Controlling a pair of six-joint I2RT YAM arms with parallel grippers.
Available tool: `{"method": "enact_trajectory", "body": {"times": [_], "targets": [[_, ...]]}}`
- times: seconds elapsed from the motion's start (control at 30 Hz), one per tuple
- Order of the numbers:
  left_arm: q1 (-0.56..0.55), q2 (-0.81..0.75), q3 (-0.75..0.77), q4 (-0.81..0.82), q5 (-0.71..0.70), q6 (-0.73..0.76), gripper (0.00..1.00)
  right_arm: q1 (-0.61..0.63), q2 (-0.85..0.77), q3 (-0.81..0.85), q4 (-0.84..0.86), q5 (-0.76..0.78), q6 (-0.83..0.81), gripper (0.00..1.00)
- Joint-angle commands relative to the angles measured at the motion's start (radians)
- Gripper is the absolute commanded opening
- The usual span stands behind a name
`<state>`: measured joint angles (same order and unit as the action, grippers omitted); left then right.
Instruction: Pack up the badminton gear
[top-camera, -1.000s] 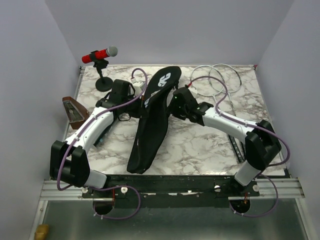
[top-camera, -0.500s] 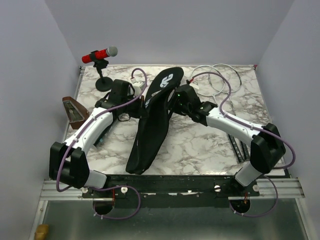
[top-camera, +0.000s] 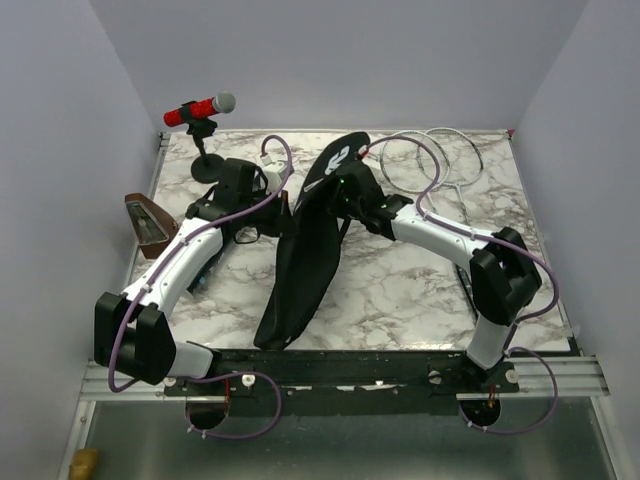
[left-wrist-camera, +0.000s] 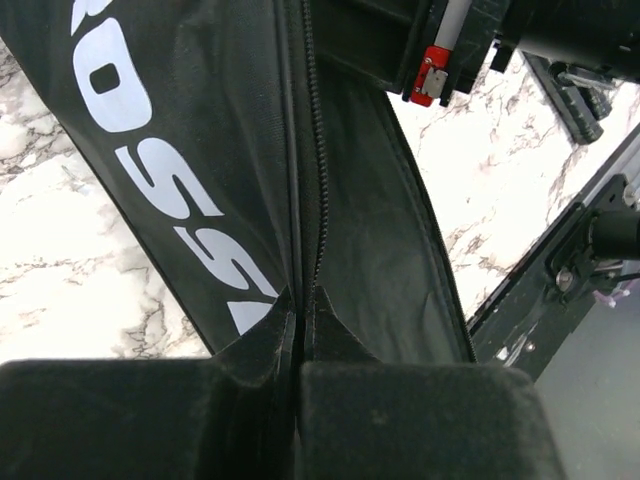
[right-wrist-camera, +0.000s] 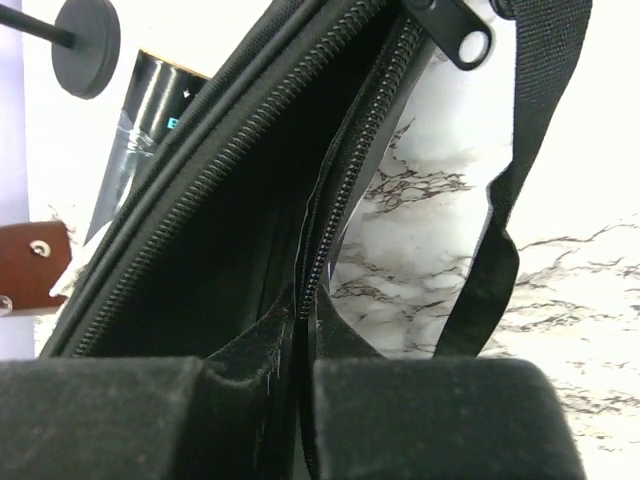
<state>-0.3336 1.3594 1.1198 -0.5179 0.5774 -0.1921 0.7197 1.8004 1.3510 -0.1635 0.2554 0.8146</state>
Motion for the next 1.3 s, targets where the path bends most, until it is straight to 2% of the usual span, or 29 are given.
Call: {"method": "enact_trajectory", "body": {"times": [0.0,0.03,0.1,0.2,0.37,0.5,0.83,0.97,1.1,1.27], "targets": [[0.005,-0.022,0.006,-0.007,-0.049,0.003,0.34,0.004,-0.002,0.03,0.012,-0.021,-0.057,0.05],[0.005,-0.011,0.024,-0.025,-0.072,0.016,0.5,0.01,-0.006,0.036,-0.005,-0.013,-0.075,0.01],[0.005,0.01,0.058,-0.044,-0.105,0.031,0.58,0.029,-0.009,0.057,-0.057,0.004,-0.115,0.0],[0.002,0.038,0.095,-0.039,-0.09,0.04,0.64,0.072,-0.013,0.069,-0.113,0.042,-0.144,0.0],[-0.015,0.069,0.138,-0.008,-0.05,0.045,0.66,0.121,-0.044,0.046,-0.131,0.061,-0.138,0.0],[-0.041,0.093,0.175,-0.025,0.027,0.042,0.66,0.153,-0.029,0.103,-0.195,0.113,-0.149,0.0],[-0.059,-0.074,-0.123,0.237,0.173,0.025,0.7,0.162,-0.038,0.206,-0.31,0.169,-0.135,0.0],[-0.061,-0.103,-0.138,0.251,0.208,0.033,0.7,0.167,-0.018,0.273,-0.375,0.199,-0.14,0.0],[-0.062,-0.124,-0.144,0.248,0.257,0.026,0.7,0.196,0.02,0.364,-0.464,0.292,-0.158,0.0],[-0.058,-0.125,-0.129,0.255,0.268,-0.016,0.7,0.216,0.04,0.401,-0.485,0.317,-0.163,0.0]]}}
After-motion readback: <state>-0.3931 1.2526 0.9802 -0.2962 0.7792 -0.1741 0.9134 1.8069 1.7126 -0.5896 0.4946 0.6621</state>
